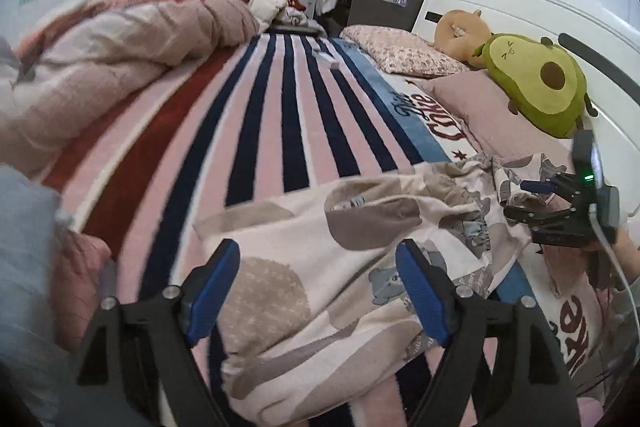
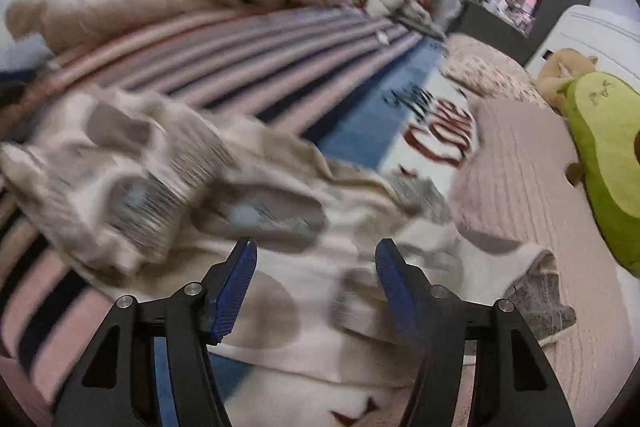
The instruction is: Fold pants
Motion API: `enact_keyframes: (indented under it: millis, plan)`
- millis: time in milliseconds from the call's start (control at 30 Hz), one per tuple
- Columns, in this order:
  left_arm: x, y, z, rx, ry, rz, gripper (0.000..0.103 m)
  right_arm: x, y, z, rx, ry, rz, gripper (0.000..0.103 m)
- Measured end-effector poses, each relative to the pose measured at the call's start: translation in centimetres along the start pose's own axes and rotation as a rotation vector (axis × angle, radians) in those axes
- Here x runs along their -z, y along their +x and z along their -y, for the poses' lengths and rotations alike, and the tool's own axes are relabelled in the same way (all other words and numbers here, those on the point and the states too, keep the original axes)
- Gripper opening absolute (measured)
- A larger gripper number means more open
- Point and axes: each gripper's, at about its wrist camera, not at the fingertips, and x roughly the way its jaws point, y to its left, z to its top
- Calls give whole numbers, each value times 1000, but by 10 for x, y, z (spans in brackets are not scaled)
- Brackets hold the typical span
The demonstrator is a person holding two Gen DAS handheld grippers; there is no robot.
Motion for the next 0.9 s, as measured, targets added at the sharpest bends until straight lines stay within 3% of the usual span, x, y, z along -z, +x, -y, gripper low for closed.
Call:
enact_keyframes:
  millis: [67,133,300,400,467,533,600,767,833,900]
  plan:
    - [2,8,0,13,-7,-16,77,7,15,6,142,-31,-74,60]
    - [4,13,3,14,2,-23,77,13,19,11,208,-70,-82,63]
    - [4,19,6,34,-3,-27,77,13,-2,19,101,-14,-6,63]
    - [9,23,6,19,4,-47,77,6,12,15,194,-92,-82,74]
    - [14,26,2,14,-8,-63,77,6,29,13,174,-121,-184,77]
    - [18,28,-3,7,-21,-75,77,6,38,14,219,-138,-180,76]
    - [24,30,-7,-19,-22,-87,77,4,39,23,357,-136,-145,75]
    - [31,31,-24,-70,-55,-104,77,-4,12,79,604,44,-38,75]
    - [32,30,-26,-66,-63,-104,77,-2,-3,102,634,131,-20,73]
    - [31,30,-25,-65,-60,-101,77,3,-22,121,602,218,6,70]
